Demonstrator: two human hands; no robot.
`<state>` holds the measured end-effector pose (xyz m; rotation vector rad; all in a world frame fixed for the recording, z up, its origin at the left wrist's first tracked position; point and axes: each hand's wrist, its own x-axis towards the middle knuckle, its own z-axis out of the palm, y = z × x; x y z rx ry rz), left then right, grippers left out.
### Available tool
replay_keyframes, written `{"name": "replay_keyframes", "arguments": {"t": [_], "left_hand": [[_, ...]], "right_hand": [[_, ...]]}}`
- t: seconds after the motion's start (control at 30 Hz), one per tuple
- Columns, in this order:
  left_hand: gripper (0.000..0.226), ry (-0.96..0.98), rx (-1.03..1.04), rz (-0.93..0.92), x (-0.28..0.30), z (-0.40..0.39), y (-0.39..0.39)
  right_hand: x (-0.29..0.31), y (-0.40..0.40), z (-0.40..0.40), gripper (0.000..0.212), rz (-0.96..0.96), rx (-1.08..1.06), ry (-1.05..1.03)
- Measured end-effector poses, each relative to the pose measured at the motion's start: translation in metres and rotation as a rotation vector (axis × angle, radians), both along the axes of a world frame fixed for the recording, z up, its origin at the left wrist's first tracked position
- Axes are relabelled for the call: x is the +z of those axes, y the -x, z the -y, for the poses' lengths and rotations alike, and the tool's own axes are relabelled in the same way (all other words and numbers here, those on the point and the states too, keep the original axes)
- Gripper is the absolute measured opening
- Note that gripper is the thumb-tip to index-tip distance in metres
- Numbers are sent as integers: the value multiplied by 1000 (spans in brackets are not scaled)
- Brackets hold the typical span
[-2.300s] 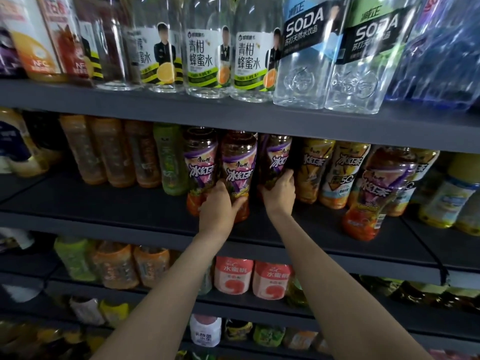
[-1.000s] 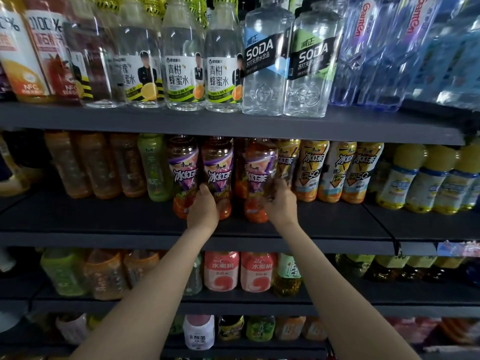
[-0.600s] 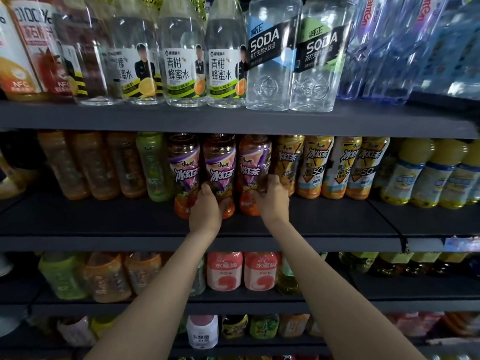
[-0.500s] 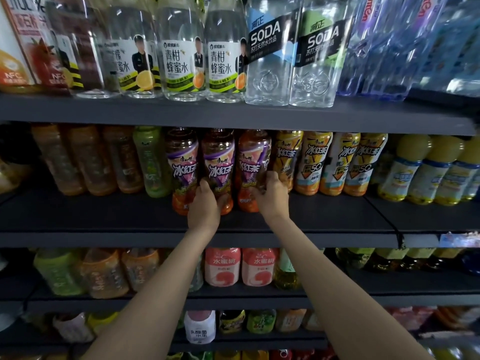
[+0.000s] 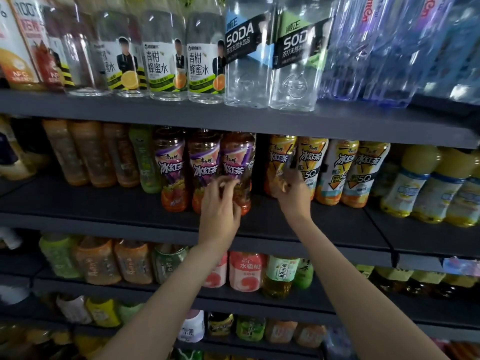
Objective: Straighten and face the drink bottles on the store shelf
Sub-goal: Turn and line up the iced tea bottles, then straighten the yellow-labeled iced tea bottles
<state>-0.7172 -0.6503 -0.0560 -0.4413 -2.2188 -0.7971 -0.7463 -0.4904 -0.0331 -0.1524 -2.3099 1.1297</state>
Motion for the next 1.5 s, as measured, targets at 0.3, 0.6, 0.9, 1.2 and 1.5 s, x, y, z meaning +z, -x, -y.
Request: {"name": "replay_keyframes", "arguments": {"t": [0.3, 0.6, 0.9, 1.2, 1.5], "left_hand": [[79, 132, 169, 395, -18, -35, 7], [71, 54, 124, 332, -18, -31, -4], [65, -156, -123, 453, -15, -59, -21], [36, -434, -478, 957, 21, -36, -37], [54, -532, -288, 874, 27, -26, -64]], "right_hand": [[5, 52, -7, 71, 181, 26, 84], [-12, 36, -5, 59, 66, 8, -39], [23, -30, -53, 73, 171, 315, 57], [29, -73, -54, 48, 282, 427, 399], [18, -98, -15, 23, 340, 463, 693]]}}
